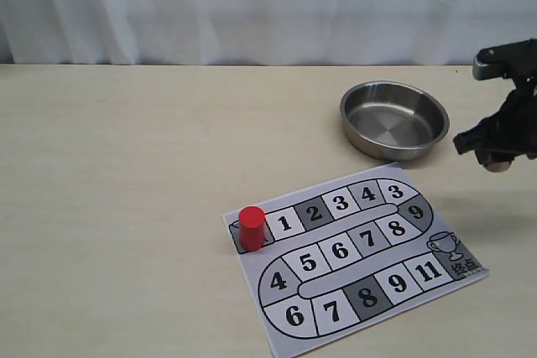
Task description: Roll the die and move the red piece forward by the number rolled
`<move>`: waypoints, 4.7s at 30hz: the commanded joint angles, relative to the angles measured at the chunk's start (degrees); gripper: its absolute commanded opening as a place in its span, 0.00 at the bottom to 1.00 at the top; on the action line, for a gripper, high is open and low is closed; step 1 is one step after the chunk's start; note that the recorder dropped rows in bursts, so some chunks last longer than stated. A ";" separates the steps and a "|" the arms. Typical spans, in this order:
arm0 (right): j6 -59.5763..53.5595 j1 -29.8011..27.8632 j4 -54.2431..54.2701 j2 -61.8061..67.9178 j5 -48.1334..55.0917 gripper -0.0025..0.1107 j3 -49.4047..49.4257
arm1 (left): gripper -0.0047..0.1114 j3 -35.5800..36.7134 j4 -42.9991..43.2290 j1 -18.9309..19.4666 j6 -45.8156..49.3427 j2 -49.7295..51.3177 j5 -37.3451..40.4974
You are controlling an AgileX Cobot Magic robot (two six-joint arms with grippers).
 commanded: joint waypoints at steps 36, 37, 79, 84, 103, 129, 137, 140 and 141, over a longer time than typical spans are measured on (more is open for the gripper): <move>-26.54 -0.67 36.39 4.72 -1.44 0.99 3.56 | 0.04 -0.37 0.02 -0.44 0.01 -0.03 -0.73; -26.54 -0.67 36.39 4.72 -0.05 0.97 3.56 | 0.04 -0.37 0.02 -0.44 0.01 -0.03 -0.73; -43.51 16.95 21.09 -16.86 26.57 0.06 14.82 | 0.04 -0.37 0.02 -0.44 0.01 -0.03 -0.73; -39.45 17.84 22.44 -16.86 24.32 0.06 19.04 | 0.04 -0.37 0.02 -0.44 0.01 -0.03 -0.73; -52.77 17.96 32.94 -16.60 11.46 0.06 28.90 | 0.04 -0.37 0.02 -0.44 0.01 -0.03 -0.73; -50.52 27.47 24.95 -6.67 8.97 0.06 28.90 | 0.04 -0.37 0.02 -0.44 0.01 -0.03 -0.73; -50.52 27.47 24.95 -6.67 8.97 0.06 28.90 | 0.04 -0.37 0.02 -0.44 0.01 -0.03 -0.73; -50.52 27.47 24.95 -6.67 9.09 0.06 28.90 | 0.04 -0.37 0.02 -0.44 0.01 -0.03 -0.73; -50.52 27.47 24.95 -6.67 9.22 0.06 28.90 | 0.04 -0.37 0.02 -0.44 0.01 -0.03 -0.73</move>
